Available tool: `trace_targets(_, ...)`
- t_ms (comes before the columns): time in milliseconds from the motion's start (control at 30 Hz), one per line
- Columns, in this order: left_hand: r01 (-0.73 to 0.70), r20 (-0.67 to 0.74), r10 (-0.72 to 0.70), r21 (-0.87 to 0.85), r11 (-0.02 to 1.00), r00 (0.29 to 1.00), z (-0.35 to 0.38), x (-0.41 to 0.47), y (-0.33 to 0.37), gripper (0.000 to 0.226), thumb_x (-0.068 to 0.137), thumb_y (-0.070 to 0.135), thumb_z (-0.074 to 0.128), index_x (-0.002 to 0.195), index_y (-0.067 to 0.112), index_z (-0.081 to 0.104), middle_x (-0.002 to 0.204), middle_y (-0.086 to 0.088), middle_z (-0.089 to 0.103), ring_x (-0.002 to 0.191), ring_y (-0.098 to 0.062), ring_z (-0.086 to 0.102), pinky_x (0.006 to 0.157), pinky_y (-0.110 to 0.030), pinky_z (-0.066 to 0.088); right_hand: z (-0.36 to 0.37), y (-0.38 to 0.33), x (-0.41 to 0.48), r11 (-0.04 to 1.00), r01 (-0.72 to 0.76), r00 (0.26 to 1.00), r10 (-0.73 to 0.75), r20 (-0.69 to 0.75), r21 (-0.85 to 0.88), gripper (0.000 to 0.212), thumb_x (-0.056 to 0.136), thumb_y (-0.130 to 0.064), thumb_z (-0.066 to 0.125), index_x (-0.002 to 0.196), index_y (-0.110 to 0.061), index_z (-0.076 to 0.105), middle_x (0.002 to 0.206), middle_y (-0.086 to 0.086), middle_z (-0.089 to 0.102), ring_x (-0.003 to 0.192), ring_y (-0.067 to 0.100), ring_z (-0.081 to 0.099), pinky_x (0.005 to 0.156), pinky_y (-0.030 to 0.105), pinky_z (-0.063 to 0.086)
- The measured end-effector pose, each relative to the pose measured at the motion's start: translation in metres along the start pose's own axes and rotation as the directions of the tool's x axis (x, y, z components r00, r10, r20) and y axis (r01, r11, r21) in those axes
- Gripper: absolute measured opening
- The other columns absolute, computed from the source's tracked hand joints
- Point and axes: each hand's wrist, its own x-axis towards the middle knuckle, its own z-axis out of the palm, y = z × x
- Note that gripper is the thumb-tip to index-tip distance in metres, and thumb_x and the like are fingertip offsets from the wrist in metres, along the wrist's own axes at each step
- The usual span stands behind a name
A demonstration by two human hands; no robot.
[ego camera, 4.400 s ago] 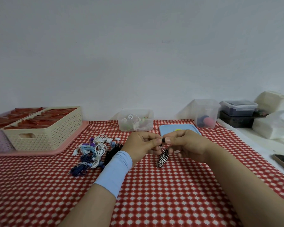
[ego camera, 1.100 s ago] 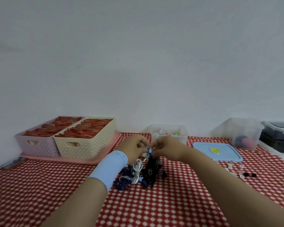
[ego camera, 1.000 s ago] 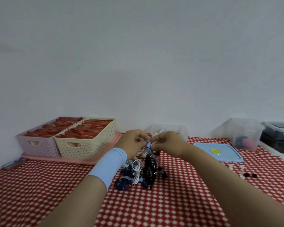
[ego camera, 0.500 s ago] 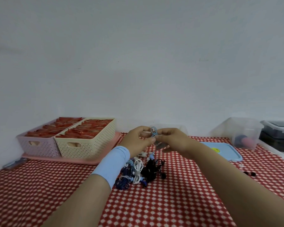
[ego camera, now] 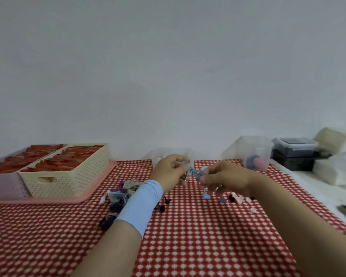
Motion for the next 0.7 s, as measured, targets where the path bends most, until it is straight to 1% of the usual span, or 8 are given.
trace_targets(67,0.019,0.049,-0.025,0.112,0.993,0.998,0.01,0.0,-0.006,0.017,0.096,0.011,0.058,0.104,0.019,0.07,0.089,-0.008,0.07,0.065,-0.017,0.066,0.066,-0.032,0.061,-0.005,0.008,-0.004,0.999,-0.026,1.0,0.026,-0.017,-0.019,0.021,0.095,-0.019,0.068,0.097,0.0,0.075,0.082,0.009,0.073,0.071,0.014,0.063,0.064,0.026,0.051)
trace_targets(133,0.025,0.078,-0.049,0.282,0.959,0.996,0.014,0.001,-0.013,0.018,0.097,0.015,0.054,0.096,0.025,0.07,0.085,-0.007,0.072,0.07,-0.024,0.069,0.074,-0.037,0.061,-0.004,0.014,-0.005,0.995,-0.048,0.998,0.046,-0.033,-0.092,0.018,0.094,-0.021,0.069,0.098,-0.007,0.079,0.09,0.01,0.076,0.075,0.013,0.065,0.064,0.025,0.053)
trace_targets(267,0.02,0.035,-0.051,0.588,0.809,0.998,0.016,0.003,-0.027,0.023,0.096,0.02,0.05,0.1,0.026,0.072,0.094,0.007,0.062,0.077,-0.008,0.056,0.071,-0.024,0.044,-0.007,0.025,0.0,0.977,-0.005,0.989,-0.026,-0.146,-0.211,0.012,0.093,-0.02,0.07,0.099,-0.018,0.08,0.093,-0.005,0.079,0.087,0.011,0.073,0.068,0.024,0.058)
trace_targets(367,0.042,0.038,-0.094,0.693,0.72,0.995,0.015,0.004,-0.034,0.021,0.094,0.022,0.051,0.097,0.028,0.071,0.107,0.01,0.065,0.091,-0.01,0.059,0.081,-0.026,0.047,-0.018,0.031,0.0,0.961,-0.005,0.962,-0.072,-0.265,-0.278,0.011,0.091,-0.02,0.072,0.097,-0.024,0.08,0.094,-0.013,0.077,0.086,0.006,0.071,0.072,0.015,0.054)
trace_targets(433,0.022,0.046,-0.082,0.735,0.678,0.996,0.016,0.006,-0.035,0.02,0.093,0.023,0.055,0.102,0.03,0.072,0.123,0.005,0.062,0.104,-0.014,0.06,0.093,-0.029,0.048,-0.026,0.039,-0.002,0.951,-0.023,0.943,-0.081,-0.322,-0.308,0.011,0.09,-0.018,0.073,0.091,-0.026,0.081,0.089,-0.013,0.077,0.082,0.006,0.071,0.072,0.013,0.053)
trace_targets(533,-0.1,0.078,0.062,0.756,0.647,0.995,0.022,0.006,-0.026,0.024,0.095,0.023,0.057,0.113,0.031,0.071,0.133,0.003,0.055,0.118,-0.016,0.054,0.104,-0.029,0.041,-0.033,0.049,-0.005,0.922,-0.058,0.94,-0.079,-0.333,-0.382,0.014,0.088,-0.016,0.074,0.086,-0.029,0.08,0.085,-0.01,0.077,0.076,0.009,0.071,0.066,0.014,0.054)
trace_targets(600,-0.226,0.173,0.145,0.715,0.661,0.974,0.029,0.004,-0.016,0.023,0.096,0.023,0.057,0.111,0.032,0.073,0.128,0.006,0.06,0.112,-0.012,0.056,0.101,-0.027,0.042,-0.038,0.053,-0.007,0.892,-0.088,0.933,-0.083,-0.351,-0.444,0.019,0.088,-0.015,0.074,0.083,-0.033,0.08,0.087,-0.012,0.077,0.078,0.01,0.071,0.071,0.02,0.057)
trace_targets(700,-0.324,0.371,0.098,0.616,0.718,0.924,0.046,-0.004,-0.006,0.021,0.094,0.026,0.061,0.106,0.032,0.076,0.112,0.015,0.067,0.097,-0.002,0.055,0.092,-0.022,0.044,-0.046,0.055,-0.012,0.866,-0.131,0.914,-0.083,-0.397,-0.482,0.026,0.086,-0.012,0.075,0.079,-0.037,0.077,0.09,-0.016,0.076,0.083,0.007,0.07,0.078,0.026,0.059)
